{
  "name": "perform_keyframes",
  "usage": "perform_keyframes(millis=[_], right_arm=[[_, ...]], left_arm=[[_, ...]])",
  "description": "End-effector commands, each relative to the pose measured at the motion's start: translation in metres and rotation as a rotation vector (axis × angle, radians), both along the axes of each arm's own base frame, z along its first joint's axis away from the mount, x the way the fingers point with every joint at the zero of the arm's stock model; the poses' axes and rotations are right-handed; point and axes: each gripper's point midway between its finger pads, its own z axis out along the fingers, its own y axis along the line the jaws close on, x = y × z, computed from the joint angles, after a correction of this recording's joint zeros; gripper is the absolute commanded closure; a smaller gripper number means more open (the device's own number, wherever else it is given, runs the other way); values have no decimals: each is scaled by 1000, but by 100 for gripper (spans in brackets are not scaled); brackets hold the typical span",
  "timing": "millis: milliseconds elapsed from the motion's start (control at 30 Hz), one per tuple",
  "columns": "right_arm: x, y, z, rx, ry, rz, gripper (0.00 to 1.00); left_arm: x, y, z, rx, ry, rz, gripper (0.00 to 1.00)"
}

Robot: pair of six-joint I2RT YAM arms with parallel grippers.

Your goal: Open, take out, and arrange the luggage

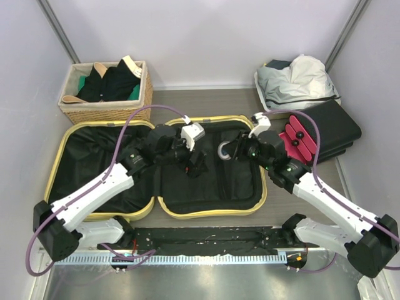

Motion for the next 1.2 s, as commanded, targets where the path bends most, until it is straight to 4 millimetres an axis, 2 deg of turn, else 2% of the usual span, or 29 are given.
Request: perform_keyframes(millis=[0,100,167,200,300,333,367,400,433,467,533,567,633,700,800,867,933,1000,1067,1133,1167], right_arm=[[34,-82,9,-181,-88,-329,99],[47,-140,-10,-368,-44,-511,99],[53,-162,-23,-461,-8,-572,99],[54,-181,-26,-526,-2,-649,99],[58,-209,-38,-714,31,-748,99],[60,-216,-36,-765,31,-769,99],[63,-221,-47,-829,61,-782,99],[65,-227,-49,-867,72,-805,99],[67,-235,-44,-915,68,-842,99],[70,-237,-54,-964,93,-842,99],[73,-248,-58,-1039,112,-877,99],[76,-253,-70,-1087,139,-882,99],[80,-268,-77,-1135,178,-923,99],[84,-275,-91,-1189,218,-924,99],[92,-283,-99,-1208,248,-944,99],[96,-276,-106,-1178,262,-900,82],[100,-270,-107,-1135,261,-876,57],[103,-263,-108,-1092,263,-845,52],[103,-257,-105,-1052,257,-815,41],[103,-248,-102,-989,253,-776,24],[102,-246,-100,-969,251,-771,23]], left_arm=[[22,15,46,-88,-121,150,0],[44,35,57,-55,-74,300,0],[54,49,66,-36,-47,363,0],[56,52,65,-25,-37,373,0],[62,68,67,-27,-41,417,0],[67,74,67,-31,-54,435,0],[68,78,61,-24,-48,446,0],[69,81,59,-25,-47,455,0],[73,87,52,-14,-40,474,0],[74,90,50,-8,-40,481,0],[78,94,41,16,-27,489,0],[77,94,38,24,-21,486,0],[77,96,30,50,1,485,0],[77,96,28,58,2,484,0],[76,97,24,66,7,484,0],[76,97,23,67,7,485,0],[76,98,22,75,9,488,0],[77,99,22,79,7,490,0],[77,99,20,86,10,492,0],[76,100,18,91,15,492,0],[76,100,18,90,15,491,0]])
